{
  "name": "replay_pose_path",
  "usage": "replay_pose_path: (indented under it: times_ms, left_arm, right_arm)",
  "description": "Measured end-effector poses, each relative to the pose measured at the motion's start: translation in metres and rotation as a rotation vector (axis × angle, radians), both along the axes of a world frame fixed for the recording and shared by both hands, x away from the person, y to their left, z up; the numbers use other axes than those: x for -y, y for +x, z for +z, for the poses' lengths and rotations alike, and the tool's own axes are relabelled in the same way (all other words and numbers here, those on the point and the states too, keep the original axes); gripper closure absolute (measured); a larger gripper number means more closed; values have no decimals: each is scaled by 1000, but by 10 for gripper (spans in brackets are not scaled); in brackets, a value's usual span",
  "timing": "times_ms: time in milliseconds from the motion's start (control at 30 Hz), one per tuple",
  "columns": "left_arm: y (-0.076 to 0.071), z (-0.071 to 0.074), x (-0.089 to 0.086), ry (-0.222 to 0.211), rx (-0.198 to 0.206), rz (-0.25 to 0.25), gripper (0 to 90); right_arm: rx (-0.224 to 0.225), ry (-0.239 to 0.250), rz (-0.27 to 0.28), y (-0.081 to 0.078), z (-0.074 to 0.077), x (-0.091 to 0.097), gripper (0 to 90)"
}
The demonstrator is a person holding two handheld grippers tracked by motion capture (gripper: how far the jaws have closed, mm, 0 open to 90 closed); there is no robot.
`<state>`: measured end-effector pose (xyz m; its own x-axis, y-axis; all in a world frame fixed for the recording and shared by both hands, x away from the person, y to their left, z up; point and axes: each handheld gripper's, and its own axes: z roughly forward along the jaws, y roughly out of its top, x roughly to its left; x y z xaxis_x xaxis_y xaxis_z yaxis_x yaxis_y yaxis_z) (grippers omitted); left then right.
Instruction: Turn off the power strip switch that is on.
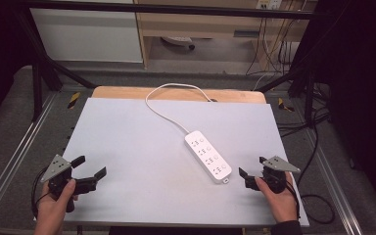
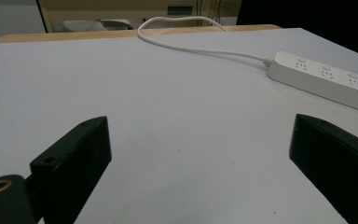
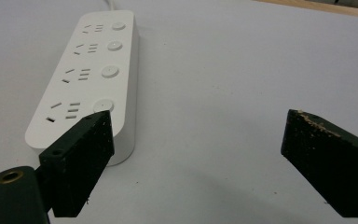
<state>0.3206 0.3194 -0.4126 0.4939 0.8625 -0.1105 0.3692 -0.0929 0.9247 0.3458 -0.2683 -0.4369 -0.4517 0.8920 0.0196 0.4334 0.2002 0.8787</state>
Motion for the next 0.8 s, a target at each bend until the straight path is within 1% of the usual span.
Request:
replay_pose_path:
  times_ms: [100, 133, 200, 233, 267, 400, 500, 633, 667, 800]
  left_arm:
    - [0, 0, 0, -1, -2, 0, 52]
    - [0, 0, 0, 1, -2, -2, 52]
    - [0, 0, 0, 5, -4, -4, 52]
    - [0, 0, 0, 5, -4, -5, 52]
    - [0, 0, 1, 6, -4, -6, 52]
    - [0, -1, 2, 5, -6, -4, 52]
    - [0, -1, 1, 13, -8, -2, 52]
    - [0, -1, 1, 10, -13, -1, 52]
    - [0, -2, 1, 9, -13, 2, 52]
    - [0, -2, 1, 12, -15, -2, 52]
  right_arm:
    - [-2, -2, 1, 0, 1, 0, 81]
    - [-9, 8, -5, -1, 2, 0, 60]
    - [-7, 7, -5, -1, 3, 0, 51]
    - [-13, 16, -12, -1, 5, -1, 38]
    - [-8, 22, -17, -1, 5, -1, 37]
    - [-2, 18, -14, -1, 10, -5, 40]
    - [7, 26, 3, -2, 18, -11, 74]
    - [22, 37, 21, -1, 32, -19, 133]
    - [31, 40, 22, 1, 35, -20, 155]
    - [40, 57, 34, 8, 47, -23, 222]
